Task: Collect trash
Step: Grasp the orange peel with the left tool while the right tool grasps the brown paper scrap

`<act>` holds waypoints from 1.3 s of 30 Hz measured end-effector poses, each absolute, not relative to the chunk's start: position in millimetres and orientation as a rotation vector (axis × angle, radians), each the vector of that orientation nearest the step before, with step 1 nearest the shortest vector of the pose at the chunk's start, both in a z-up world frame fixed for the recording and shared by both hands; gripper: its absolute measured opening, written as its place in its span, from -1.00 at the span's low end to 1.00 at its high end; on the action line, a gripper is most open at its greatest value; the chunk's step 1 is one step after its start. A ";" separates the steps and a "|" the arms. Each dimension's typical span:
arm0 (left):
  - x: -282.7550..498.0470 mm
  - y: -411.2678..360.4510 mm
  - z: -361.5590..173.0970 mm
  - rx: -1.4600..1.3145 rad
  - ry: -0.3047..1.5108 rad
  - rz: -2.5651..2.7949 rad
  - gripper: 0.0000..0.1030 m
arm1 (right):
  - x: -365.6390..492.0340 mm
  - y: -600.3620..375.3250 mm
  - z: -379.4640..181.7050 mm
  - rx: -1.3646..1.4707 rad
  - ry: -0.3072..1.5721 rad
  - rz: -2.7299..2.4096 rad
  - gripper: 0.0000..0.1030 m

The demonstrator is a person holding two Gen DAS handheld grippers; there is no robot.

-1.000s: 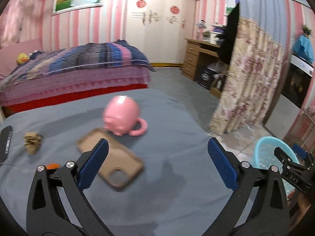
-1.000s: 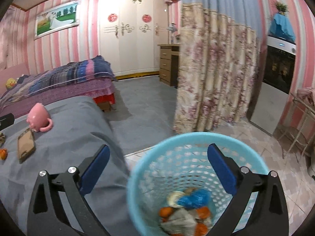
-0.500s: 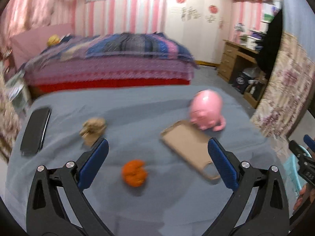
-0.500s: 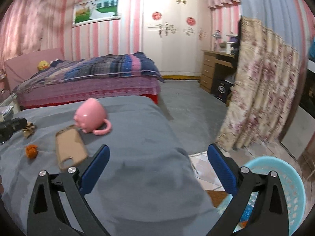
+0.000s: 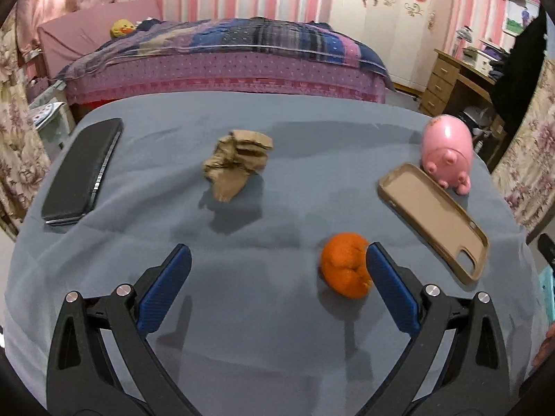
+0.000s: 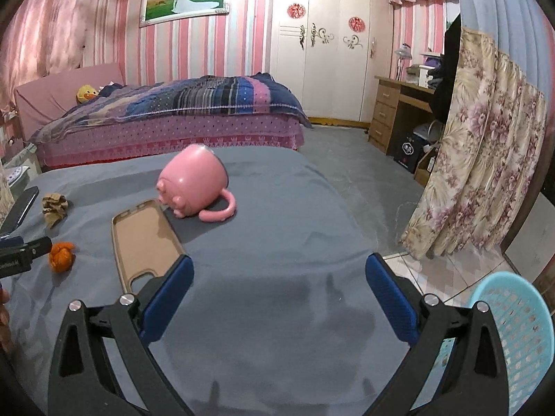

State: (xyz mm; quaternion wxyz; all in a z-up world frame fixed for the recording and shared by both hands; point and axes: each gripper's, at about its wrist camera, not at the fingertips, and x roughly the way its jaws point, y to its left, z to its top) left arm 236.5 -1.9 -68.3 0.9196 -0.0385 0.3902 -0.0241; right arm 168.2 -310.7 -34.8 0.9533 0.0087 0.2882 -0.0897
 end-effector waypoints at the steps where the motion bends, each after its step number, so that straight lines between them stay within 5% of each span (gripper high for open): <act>1: 235.2 -6.4 -67.9 -0.074 0.798 -0.068 0.89 | 168.1 -311.6 -38.5 0.023 0.594 -0.182 0.89; 5: 233.4 -33.8 -71.3 -0.012 0.793 -0.106 0.89 | 169.6 -314.1 -48.9 0.022 0.626 -0.181 0.89; 7: 235.5 -45.2 -77.9 0.032 0.814 -0.113 0.71 | 170.1 -313.8 -51.0 0.012 0.630 -0.183 0.89; 9: 239.9 -51.8 -85.2 0.052 0.859 -0.140 0.24 | 170.2 -314.3 -51.9 0.012 0.630 -0.184 0.89; 11: 241.3 -50.8 -86.7 0.046 0.866 -0.139 0.13 | 170.3 -313.7 -52.1 0.009 0.629 -0.184 0.89; 15: 242.8 -42.4 -82.5 -0.017 0.859 -0.165 -0.44 | 173.8 -309.6 -51.8 -0.005 0.636 -0.172 0.89; 39: 218.8 134.6 -28.3 -0.081 0.700 0.495 -0.48 | 260.0 -93.9 -46.8 -0.135 0.628 0.220 0.89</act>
